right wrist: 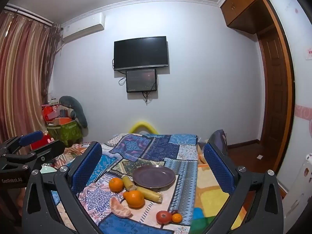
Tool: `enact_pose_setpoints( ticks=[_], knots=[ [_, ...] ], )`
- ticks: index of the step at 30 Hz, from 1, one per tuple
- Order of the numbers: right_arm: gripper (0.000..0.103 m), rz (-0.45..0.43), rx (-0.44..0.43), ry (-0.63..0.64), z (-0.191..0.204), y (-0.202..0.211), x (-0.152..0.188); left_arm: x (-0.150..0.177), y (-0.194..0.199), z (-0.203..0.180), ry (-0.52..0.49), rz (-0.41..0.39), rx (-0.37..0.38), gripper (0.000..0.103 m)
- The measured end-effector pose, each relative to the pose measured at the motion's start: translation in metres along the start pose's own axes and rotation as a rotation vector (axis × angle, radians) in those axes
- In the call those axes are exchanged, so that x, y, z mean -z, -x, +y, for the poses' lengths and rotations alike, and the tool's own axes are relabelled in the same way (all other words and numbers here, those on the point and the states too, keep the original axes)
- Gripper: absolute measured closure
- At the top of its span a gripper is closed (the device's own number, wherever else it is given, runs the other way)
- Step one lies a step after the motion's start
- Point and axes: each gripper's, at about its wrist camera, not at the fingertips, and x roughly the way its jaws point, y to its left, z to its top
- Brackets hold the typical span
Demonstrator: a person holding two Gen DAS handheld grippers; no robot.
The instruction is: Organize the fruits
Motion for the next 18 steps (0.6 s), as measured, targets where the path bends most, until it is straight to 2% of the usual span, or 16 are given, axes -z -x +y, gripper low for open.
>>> enact_pose_setpoints(
  ticks=[8,12,18],
  knots=[
    [0.000,0.010,-0.002,-0.003,0.001,0.000,0.000,0.011,-0.004,-0.009,-0.008,-0.012,0.007,0.000],
    [0.000,0.009,0.000,-0.007,-0.003,0.001,0.001,-0.001,0.001,-0.005,0.003,-0.016,0.016,0.000],
    [0.000,0.000,0.012,-0.001,0.002,0.001,0.000,-0.001,0.003,-0.004,0.000,-0.023,0.017,0.000]
  ],
)
